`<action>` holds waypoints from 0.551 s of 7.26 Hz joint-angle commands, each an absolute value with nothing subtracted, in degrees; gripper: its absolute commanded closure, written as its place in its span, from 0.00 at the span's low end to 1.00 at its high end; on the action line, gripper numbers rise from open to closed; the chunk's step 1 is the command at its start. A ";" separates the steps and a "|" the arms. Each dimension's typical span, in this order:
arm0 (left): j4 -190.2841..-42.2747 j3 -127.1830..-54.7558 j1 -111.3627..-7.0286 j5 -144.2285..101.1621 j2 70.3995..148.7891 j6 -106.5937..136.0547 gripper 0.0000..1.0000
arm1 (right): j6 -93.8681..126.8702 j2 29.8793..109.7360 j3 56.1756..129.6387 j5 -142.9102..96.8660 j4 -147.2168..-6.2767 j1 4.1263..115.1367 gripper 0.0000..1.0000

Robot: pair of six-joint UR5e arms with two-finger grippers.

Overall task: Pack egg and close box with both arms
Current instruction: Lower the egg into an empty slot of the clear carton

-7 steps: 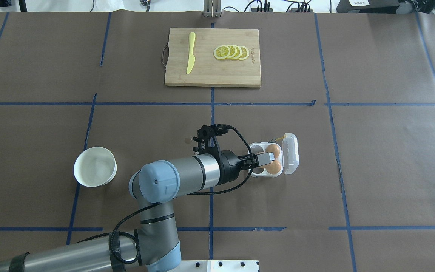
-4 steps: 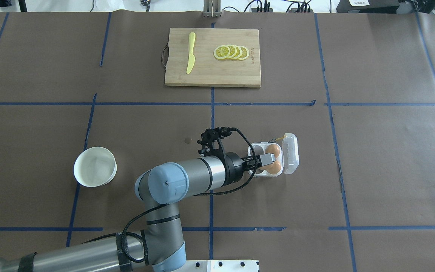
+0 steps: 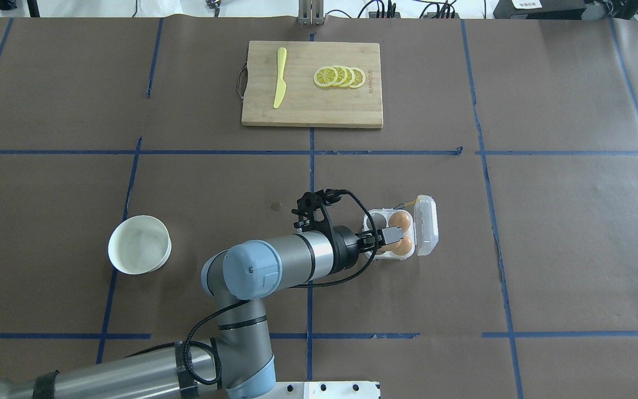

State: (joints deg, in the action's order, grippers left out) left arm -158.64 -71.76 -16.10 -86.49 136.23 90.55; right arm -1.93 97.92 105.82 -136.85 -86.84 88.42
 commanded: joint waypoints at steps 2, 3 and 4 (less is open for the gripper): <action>-158.64 -71.72 -16.35 -86.40 136.32 95.61 0.61 | -1.93 97.91 105.82 -136.85 -86.84 88.42 0.00; -158.64 -71.72 -16.43 -85.70 136.41 98.15 0.61 | -1.93 97.91 105.82 -136.85 -86.84 88.42 0.00; -158.64 -71.72 -16.44 -84.91 136.41 101.22 0.60 | -1.93 97.82 105.82 -136.85 -86.84 88.42 0.00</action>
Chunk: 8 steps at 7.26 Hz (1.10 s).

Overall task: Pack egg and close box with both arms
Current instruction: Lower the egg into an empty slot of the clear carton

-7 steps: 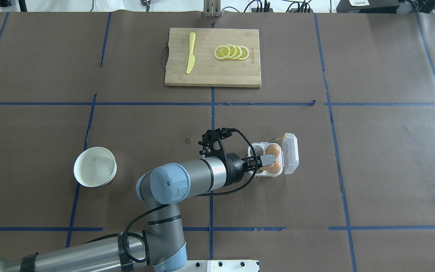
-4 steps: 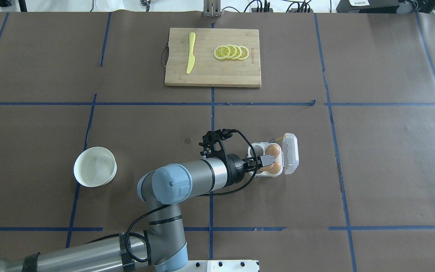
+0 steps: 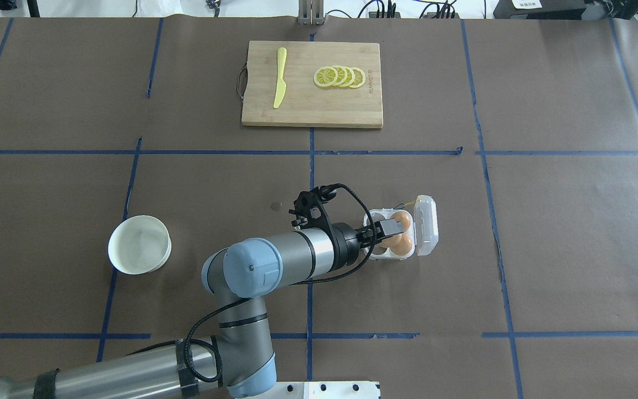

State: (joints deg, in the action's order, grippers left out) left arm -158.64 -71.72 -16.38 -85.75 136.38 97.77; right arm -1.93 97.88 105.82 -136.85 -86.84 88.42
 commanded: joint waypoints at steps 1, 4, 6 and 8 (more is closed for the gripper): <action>-158.64 -71.72 -16.44 -84.12 136.32 101.86 0.60 | -1.93 97.82 105.82 -136.85 -86.84 88.42 0.00; -158.47 -71.72 -16.26 -84.20 136.32 101.60 0.38 | -1.93 97.74 105.82 -136.85 -86.84 88.42 0.00; -158.38 -71.81 -16.17 -84.29 136.32 101.07 0.31 | -1.93 97.65 105.82 -136.76 -86.84 88.42 0.00; -158.38 -71.81 -16.17 -84.46 136.23 100.73 0.27 | -1.93 97.65 105.82 -136.76 -86.84 88.42 0.00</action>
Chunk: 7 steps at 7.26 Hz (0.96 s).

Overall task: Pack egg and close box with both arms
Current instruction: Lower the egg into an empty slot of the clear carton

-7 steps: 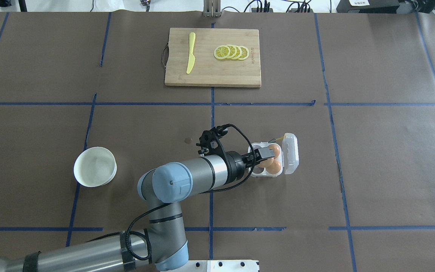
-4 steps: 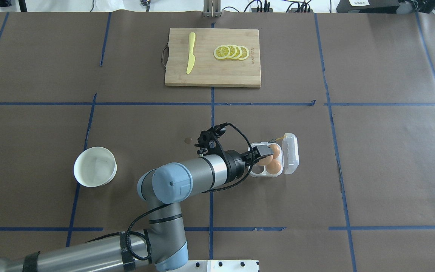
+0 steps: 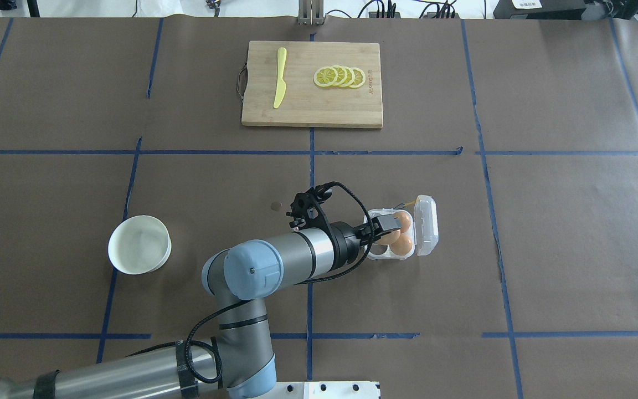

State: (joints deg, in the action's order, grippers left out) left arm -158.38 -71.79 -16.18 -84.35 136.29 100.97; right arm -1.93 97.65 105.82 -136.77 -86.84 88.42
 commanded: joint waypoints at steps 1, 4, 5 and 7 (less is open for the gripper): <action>-158.38 -71.89 -16.17 -84.46 136.23 99.77 0.25 | -1.93 97.56 105.82 -136.76 -86.84 88.42 0.00; -158.38 -71.98 -16.17 -84.46 136.23 99.67 0.23 | -1.93 97.56 105.82 -136.76 -86.84 88.42 0.00; -158.38 -72.33 -16.17 -84.55 136.23 98.80 0.20 | -1.93 97.56 105.82 -136.76 -86.84 88.42 0.00; -158.38 -75.13 -16.96 -85.07 135.45 94.86 0.05 | -1.93 97.47 105.82 -136.76 -86.84 88.42 0.00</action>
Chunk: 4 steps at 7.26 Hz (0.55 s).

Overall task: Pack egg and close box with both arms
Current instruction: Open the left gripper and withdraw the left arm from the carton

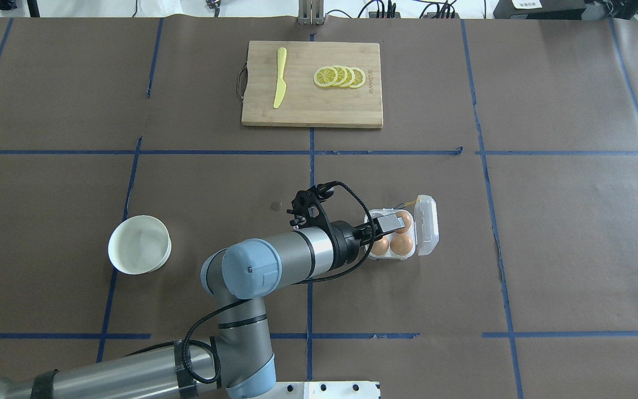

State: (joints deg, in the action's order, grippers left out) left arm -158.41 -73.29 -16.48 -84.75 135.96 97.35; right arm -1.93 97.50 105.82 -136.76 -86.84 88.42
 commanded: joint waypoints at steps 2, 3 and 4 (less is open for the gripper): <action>-156.29 -78.39 -19.58 -92.76 132.73 92.38 0.01 | -1.93 97.47 105.82 -136.84 -86.84 88.42 0.00; -149.83 -81.27 -22.56 -99.77 131.84 86.80 0.01 | -1.93 97.47 105.82 -136.76 -86.84 88.42 0.00; -140.11 -88.17 -25.98 -104.80 128.53 81.61 0.01 | -1.93 97.47 105.82 -136.76 -86.84 88.42 0.00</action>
